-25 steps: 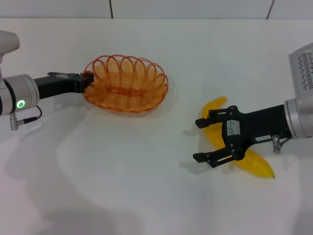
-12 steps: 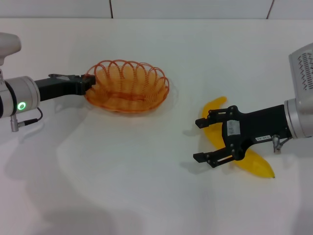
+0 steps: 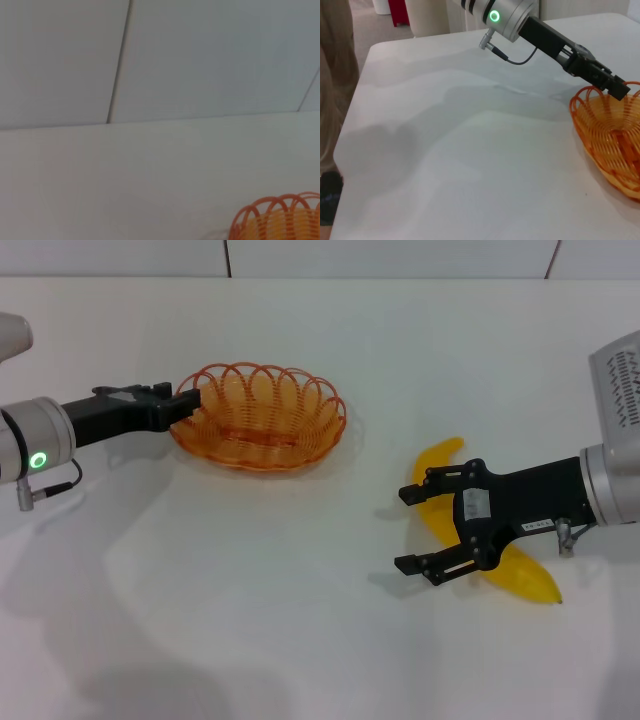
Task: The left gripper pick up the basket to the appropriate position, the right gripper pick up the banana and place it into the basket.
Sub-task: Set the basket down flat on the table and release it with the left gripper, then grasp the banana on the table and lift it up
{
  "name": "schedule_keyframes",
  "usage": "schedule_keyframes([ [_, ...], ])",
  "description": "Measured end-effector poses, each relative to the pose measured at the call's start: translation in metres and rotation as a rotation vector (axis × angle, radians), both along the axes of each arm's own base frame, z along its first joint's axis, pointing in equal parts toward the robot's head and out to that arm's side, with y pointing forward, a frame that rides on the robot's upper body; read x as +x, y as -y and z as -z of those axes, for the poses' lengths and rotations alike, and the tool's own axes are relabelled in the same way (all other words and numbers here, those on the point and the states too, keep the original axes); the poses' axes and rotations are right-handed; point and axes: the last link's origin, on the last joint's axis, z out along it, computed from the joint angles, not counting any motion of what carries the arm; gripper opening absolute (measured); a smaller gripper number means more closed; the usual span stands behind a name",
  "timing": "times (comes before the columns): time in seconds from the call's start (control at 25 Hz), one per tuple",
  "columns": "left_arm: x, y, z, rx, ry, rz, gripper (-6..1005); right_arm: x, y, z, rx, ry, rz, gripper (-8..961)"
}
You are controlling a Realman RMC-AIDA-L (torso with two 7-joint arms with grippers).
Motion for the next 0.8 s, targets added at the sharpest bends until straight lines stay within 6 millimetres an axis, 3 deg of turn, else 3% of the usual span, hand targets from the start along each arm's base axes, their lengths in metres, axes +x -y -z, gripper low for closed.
schedule_keyframes([
  [0.48,-0.006,0.011,-0.003,0.034,-0.011,0.085,613,0.0,0.0,-0.001,0.01,-0.01,0.003,845],
  [0.8,-0.015,0.027,-0.007,0.067,-0.036,0.177,613,0.001,0.0,-0.001,0.01,-0.011,0.005,843],
])
